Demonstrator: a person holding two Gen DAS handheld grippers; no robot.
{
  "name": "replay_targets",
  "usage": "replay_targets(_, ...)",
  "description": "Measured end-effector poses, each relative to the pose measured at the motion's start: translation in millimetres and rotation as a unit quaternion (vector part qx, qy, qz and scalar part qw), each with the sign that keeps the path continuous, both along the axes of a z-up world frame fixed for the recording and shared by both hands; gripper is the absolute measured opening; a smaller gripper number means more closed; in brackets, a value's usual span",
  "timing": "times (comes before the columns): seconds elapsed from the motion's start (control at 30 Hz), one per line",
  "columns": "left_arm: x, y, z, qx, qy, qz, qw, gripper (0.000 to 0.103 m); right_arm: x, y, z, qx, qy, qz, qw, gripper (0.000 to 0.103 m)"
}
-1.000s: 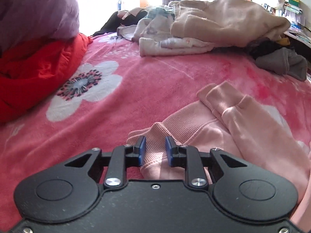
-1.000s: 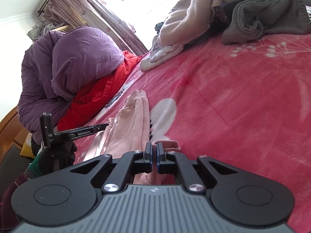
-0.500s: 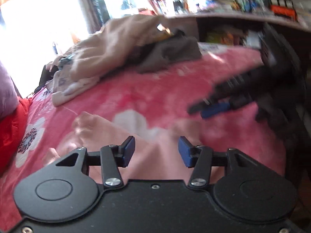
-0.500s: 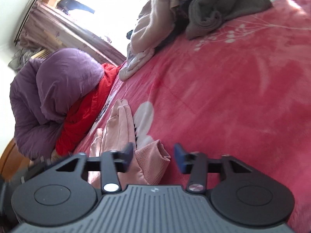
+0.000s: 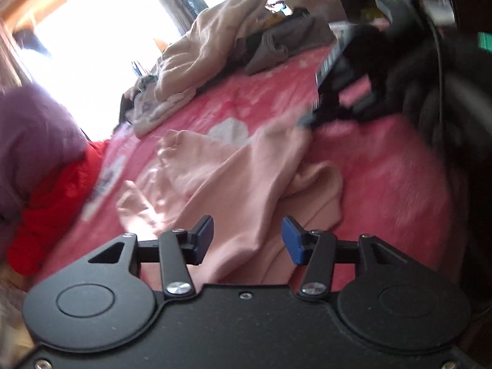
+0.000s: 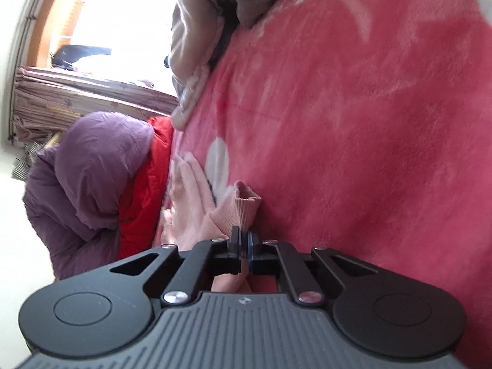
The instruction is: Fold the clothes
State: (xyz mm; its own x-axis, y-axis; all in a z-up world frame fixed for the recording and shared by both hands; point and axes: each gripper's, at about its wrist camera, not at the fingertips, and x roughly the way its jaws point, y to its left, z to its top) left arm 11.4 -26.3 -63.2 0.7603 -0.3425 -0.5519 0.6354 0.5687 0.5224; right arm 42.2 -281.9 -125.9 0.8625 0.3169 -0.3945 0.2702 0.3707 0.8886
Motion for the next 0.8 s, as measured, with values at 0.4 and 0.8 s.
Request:
replay_targets(0.4,17,49,-16,0.034,0.017,0.037,0.9986,0.026,10,1,44,-0.012,-0.045,0.014,0.999,0.006)
replay_targets(0.8,23,73,-31,0.000,0.058,0.008,0.9983,0.012,64,38,87,0.045,-0.025,-0.006,0.999,0.006)
